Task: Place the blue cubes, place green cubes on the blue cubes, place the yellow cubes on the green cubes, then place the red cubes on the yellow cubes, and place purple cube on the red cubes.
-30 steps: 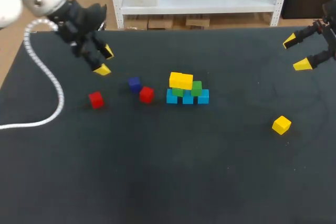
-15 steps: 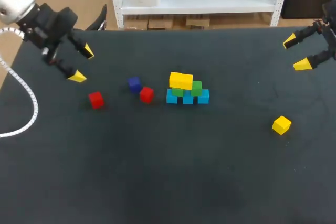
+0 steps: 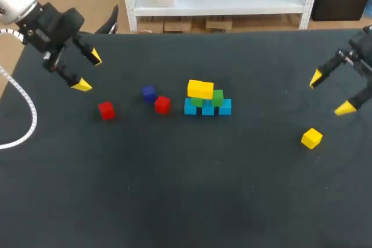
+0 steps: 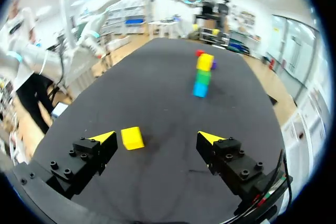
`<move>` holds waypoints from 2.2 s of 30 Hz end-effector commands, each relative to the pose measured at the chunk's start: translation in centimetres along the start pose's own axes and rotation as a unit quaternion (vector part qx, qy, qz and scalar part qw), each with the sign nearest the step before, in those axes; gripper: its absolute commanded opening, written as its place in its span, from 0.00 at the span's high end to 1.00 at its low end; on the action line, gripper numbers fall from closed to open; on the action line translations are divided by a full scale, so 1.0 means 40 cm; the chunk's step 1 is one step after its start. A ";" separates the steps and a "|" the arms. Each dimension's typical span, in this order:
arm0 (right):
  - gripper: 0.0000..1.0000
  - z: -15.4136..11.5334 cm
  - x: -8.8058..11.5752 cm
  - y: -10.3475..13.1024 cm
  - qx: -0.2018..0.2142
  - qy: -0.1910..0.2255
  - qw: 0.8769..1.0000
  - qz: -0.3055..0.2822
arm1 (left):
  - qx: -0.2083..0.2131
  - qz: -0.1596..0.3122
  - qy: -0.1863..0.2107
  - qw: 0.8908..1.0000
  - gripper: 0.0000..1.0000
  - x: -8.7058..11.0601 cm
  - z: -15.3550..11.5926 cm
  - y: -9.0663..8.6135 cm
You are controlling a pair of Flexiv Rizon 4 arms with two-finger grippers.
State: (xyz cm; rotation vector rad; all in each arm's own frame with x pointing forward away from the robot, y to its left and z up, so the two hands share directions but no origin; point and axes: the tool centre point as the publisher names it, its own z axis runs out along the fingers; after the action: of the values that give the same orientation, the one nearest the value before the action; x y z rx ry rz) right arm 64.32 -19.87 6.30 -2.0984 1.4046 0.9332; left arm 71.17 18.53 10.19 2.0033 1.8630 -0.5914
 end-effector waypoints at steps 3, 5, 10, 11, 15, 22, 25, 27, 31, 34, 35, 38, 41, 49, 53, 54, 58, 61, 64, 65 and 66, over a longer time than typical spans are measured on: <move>0.00 0.067 0.010 0.040 -0.118 0.069 0.979 -0.149 | 0.002 0.000 0.001 1.000 0.00 0.000 0.000 0.004; 0.00 0.080 0.014 0.048 -0.121 0.058 0.979 -0.156 | 0.002 0.000 0.001 1.000 0.00 0.000 0.000 0.004; 0.00 0.120 0.035 0.066 -0.120 0.066 0.977 -0.165 | 0.002 0.000 0.001 1.000 0.00 0.000 0.000 0.004; 0.00 0.127 0.039 0.068 -0.117 0.064 0.978 -0.161 | 0.002 0.000 0.001 1.000 0.00 0.000 0.000 0.004; 0.00 0.140 0.047 0.067 -0.095 0.048 0.983 -0.150 | 0.002 0.000 0.001 1.000 0.00 0.000 0.000 0.004; 0.00 0.153 0.060 0.063 -0.063 0.030 0.989 -0.129 | 0.002 0.000 0.001 1.000 0.00 0.000 0.000 0.004; 0.00 0.158 0.068 0.065 -0.058 0.026 0.990 -0.124 | 0.002 0.000 0.001 1.000 0.00 0.000 0.000 0.004; 0.00 0.162 0.071 0.067 -0.056 0.021 0.991 -0.122 | 0.002 0.000 0.001 1.000 0.00 0.000 0.000 0.004; 0.00 0.171 0.074 0.066 -0.055 0.017 0.991 -0.123 | 0.002 0.000 0.001 1.000 0.00 0.000 0.000 0.004; 0.00 0.175 0.075 0.063 -0.054 0.014 0.991 -0.123 | 0.002 0.000 0.001 1.000 0.00 0.000 0.000 0.004; 0.00 0.176 0.075 0.062 -0.054 0.013 0.991 -0.123 | 0.002 0.000 0.001 1.000 0.00 0.000 0.000 0.004; 0.00 0.181 0.076 0.061 -0.053 0.011 0.991 -0.121 | 0.002 0.000 0.001 1.000 0.00 0.000 0.000 0.004; 0.18 0.185 0.082 0.064 -0.050 0.013 0.993 -0.110 | 0.002 0.000 0.001 1.000 0.00 0.000 0.000 0.004; 0.84 0.185 0.087 0.068 -0.055 0.017 0.993 -0.102 | 0.002 0.000 0.001 1.000 0.00 0.000 0.000 0.004; 1.00 0.176 0.081 0.072 -0.057 0.025 0.993 -0.100 | 0.002 0.000 0.001 1.000 0.00 0.000 0.000 0.004; 1.00 0.171 0.077 0.073 -0.054 0.026 0.994 -0.093 | 0.002 0.000 0.001 1.000 0.00 0.000 0.000 0.004; 1.00 0.143 0.051 0.062 -0.004 0.014 1.000 -0.019 | 0.002 0.000 0.001 1.000 0.00 0.000 0.000 0.004; 1.00 0.122 0.016 0.040 0.066 -0.016 0.996 0.058 | 0.002 0.000 0.001 1.000 0.00 0.000 0.000 0.004; 1.00 0.112 -0.022 0.011 0.130 -0.060 0.982 0.121 | 0.002 0.000 0.001 1.000 0.00 0.000 0.000 0.004; 1.00 0.112 -0.036 0.001 0.145 -0.074 0.977 0.138 | 0.002 0.000 0.001 1.000 0.00 0.000 0.000 0.004; 1.00 0.115 -0.048 -0.010 0.159 -0.079 0.972 0.151 | 0.002 0.000 0.001 1.000 0.00 0.000 0.000 0.004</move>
State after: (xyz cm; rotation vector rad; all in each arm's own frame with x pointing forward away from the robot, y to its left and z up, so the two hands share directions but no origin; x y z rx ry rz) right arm 63.47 -15.83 4.03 -1.9570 1.4907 0.9373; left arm 71.22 18.51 10.21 2.0043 1.8647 -0.5927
